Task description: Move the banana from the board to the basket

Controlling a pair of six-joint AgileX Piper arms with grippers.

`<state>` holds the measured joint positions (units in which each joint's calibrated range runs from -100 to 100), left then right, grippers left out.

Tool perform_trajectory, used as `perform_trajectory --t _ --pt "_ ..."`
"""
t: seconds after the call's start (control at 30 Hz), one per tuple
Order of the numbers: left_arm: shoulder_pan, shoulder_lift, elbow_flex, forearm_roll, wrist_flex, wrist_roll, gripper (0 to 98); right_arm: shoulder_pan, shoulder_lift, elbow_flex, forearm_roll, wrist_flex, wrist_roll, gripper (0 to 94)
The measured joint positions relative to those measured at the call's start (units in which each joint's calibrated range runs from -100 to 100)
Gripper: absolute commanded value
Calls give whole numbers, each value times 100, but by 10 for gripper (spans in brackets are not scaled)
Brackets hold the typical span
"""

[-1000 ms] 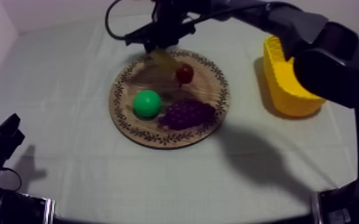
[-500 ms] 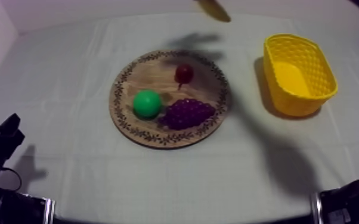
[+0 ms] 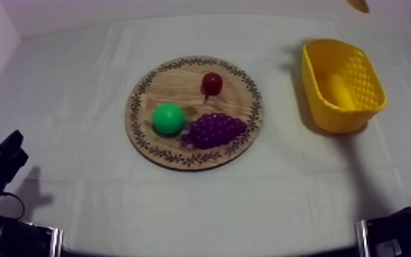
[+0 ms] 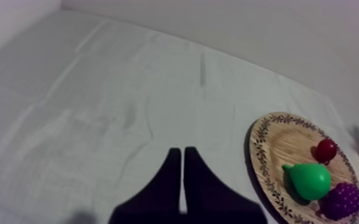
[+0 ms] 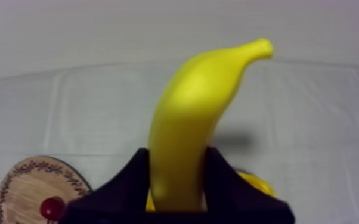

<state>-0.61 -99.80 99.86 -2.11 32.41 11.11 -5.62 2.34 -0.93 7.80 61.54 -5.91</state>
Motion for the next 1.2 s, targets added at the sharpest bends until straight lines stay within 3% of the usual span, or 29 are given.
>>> perform_trajectory --t 0.17,0.57,1.2 --pt "0 0 0 0 0 0 1 217 -615 1072 142 -313 -101 168" --pt "0 0 0 0 0 0 1 -82 -694 2878 531 -777 -533 169" --pt "0 0 0 0 0 0 1 -220 317 2955 907 -992 -1049 170"
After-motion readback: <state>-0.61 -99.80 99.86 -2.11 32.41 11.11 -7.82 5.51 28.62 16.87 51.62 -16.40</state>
